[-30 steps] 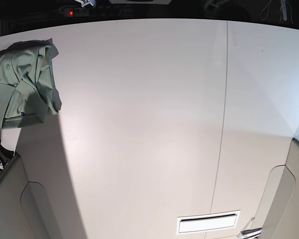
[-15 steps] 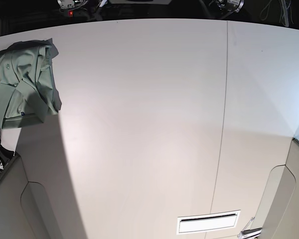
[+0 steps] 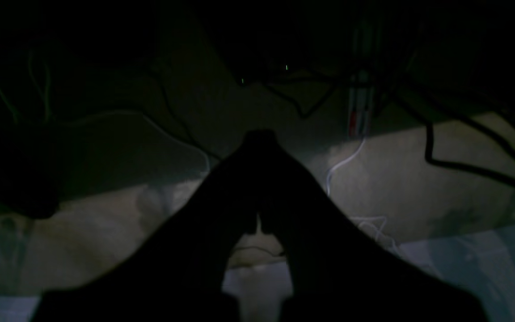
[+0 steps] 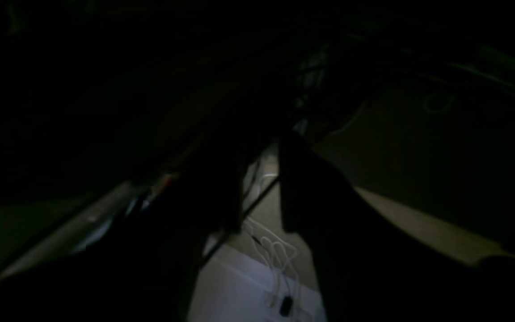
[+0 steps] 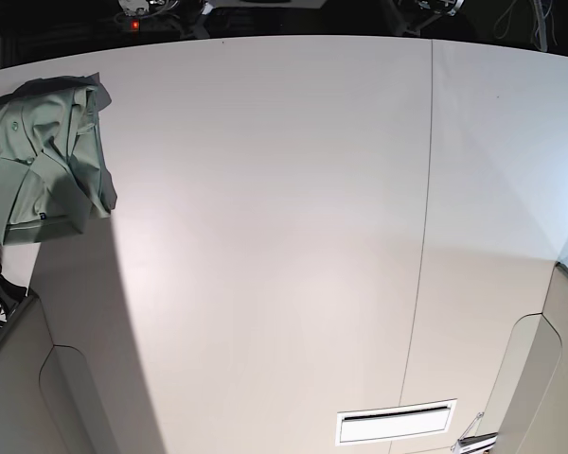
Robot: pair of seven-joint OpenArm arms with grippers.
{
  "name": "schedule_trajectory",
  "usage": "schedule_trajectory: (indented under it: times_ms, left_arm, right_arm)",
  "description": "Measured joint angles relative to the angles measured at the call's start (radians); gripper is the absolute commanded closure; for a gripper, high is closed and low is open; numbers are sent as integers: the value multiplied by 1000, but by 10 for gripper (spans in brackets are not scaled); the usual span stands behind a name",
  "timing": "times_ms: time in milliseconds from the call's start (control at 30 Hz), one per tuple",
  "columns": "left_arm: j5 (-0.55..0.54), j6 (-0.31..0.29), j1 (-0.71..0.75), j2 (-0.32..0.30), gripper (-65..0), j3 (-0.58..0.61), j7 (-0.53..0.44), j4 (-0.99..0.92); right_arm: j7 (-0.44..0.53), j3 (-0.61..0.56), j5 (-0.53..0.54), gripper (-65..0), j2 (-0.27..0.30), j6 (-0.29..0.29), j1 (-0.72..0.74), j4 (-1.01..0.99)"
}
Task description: Fold the T-shirt properly
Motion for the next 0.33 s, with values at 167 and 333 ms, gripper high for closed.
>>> schedule_trajectory:
  times_ms: [167,333]
  left_arm:
    - [-1,0,-22,-2,0,0,-6,-10]
    - [-6,0,-16,-3,0,0,-6,-10]
  right_arm:
    - [0,0,0,-141,-5,-3,2,0]
    - [0,0,-56,-67,-19,-35,2,0]
